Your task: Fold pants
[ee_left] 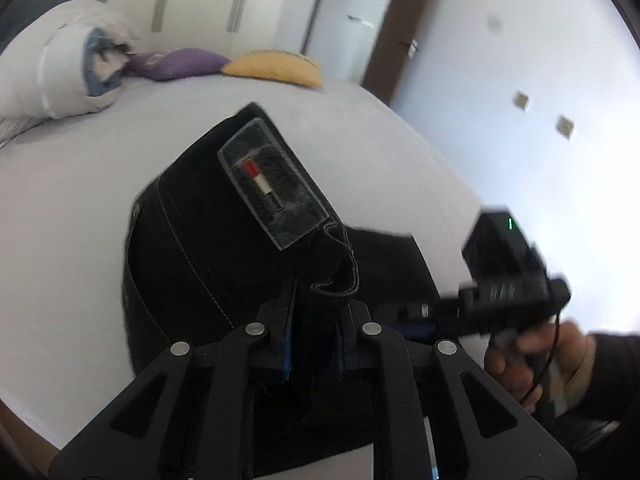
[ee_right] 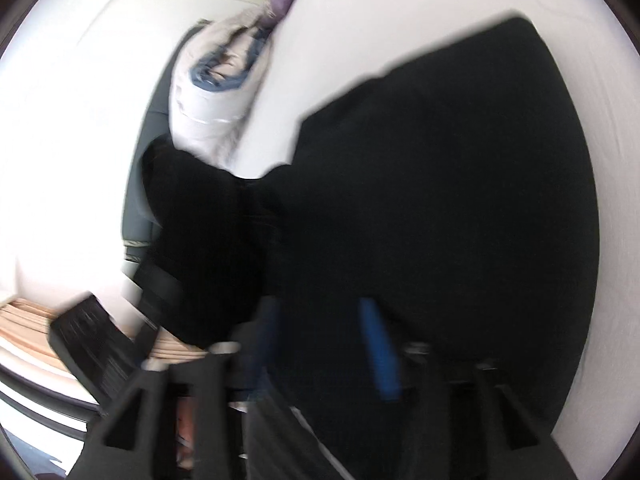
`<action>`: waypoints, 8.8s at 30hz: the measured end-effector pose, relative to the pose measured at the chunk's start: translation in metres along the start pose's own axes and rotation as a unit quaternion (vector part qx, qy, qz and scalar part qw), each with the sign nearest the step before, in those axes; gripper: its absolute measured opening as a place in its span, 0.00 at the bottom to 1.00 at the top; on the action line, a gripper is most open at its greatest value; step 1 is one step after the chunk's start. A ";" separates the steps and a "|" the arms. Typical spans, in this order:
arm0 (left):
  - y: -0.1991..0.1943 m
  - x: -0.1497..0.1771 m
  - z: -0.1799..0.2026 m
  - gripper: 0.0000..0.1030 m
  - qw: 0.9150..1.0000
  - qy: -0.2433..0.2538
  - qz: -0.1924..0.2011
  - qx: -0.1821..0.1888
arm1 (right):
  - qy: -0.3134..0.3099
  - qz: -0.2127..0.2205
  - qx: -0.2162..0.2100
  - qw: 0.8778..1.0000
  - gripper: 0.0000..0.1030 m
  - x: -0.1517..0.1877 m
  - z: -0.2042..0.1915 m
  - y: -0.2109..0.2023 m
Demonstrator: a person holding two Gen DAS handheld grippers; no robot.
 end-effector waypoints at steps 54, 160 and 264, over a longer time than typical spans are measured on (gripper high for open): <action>-0.033 0.072 0.126 0.13 0.986 0.156 -0.055 -0.034 | 0.018 0.034 0.009 0.999 0.66 -0.033 -0.021 -0.073; 0.085 0.057 -0.079 0.74 0.975 -0.045 -0.218 0.014 | -0.022 0.004 0.171 0.985 0.38 -0.013 0.005 -0.061; -0.173 -0.011 0.090 1.00 0.980 -0.037 -0.003 -0.197 | -0.286 0.258 0.428 0.818 1.00 0.130 -0.242 -0.195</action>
Point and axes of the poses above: each gripper's, at about its wrist camera, not at the fingertips, and y roughly the way its jaws point, z to its right, x to its underside, the point moved 1 cm from there along y, roughly the way its jaws point, and after that the axes turned 15 degrees about -x, right-handed, at the moved point
